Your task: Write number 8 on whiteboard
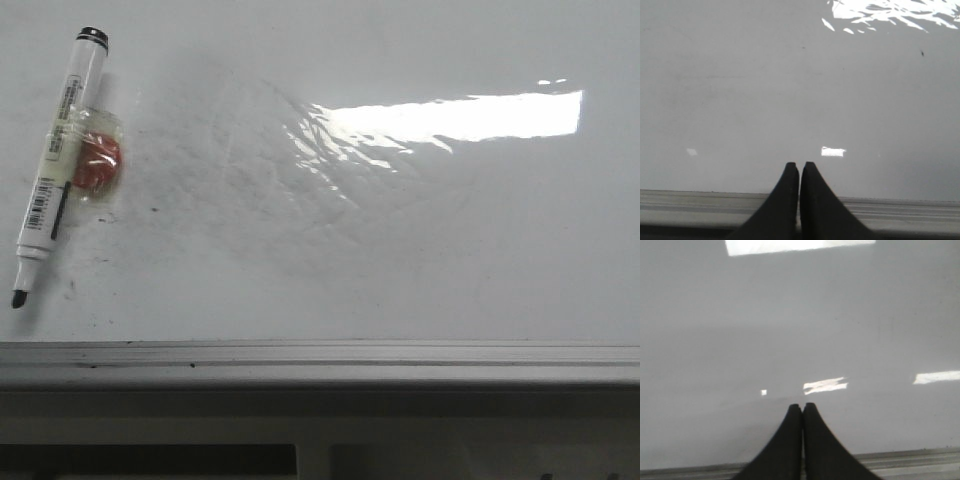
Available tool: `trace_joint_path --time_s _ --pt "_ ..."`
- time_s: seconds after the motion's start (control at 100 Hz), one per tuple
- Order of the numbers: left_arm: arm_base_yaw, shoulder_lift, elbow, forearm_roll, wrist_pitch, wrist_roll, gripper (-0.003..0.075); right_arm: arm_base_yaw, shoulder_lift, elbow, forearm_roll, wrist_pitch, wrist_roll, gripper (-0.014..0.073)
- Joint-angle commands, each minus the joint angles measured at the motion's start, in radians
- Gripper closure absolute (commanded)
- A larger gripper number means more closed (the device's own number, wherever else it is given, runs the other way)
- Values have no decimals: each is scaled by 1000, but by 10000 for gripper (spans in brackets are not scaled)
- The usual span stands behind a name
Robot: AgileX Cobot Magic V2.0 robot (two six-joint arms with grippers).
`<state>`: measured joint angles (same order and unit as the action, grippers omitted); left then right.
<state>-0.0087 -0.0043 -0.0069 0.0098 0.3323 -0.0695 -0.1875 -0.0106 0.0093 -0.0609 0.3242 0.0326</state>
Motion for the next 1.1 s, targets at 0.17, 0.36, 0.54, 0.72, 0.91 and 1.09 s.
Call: trace_joint_path --time_s 0.17,0.36,0.54,0.72,0.91,1.09 --pt "0 -27 41 -10 -48 -11 741 -2 -22 14 -2 -24 -9 657" --pt "0 -27 41 -10 -74 -11 741 -2 -22 14 -2 -24 -9 657" --pt "0 -27 41 -90 -77 -11 741 -2 -22 14 -2 -24 -9 657" --pt "-4 -27 41 -41 -82 -9 741 -2 -22 14 -2 -24 -9 657" --pt "-4 -27 41 -30 -84 -9 741 -2 -22 14 -2 -24 -9 657" --pt "-4 -27 41 -28 -84 -9 741 0 -22 14 -2 -26 -9 657"
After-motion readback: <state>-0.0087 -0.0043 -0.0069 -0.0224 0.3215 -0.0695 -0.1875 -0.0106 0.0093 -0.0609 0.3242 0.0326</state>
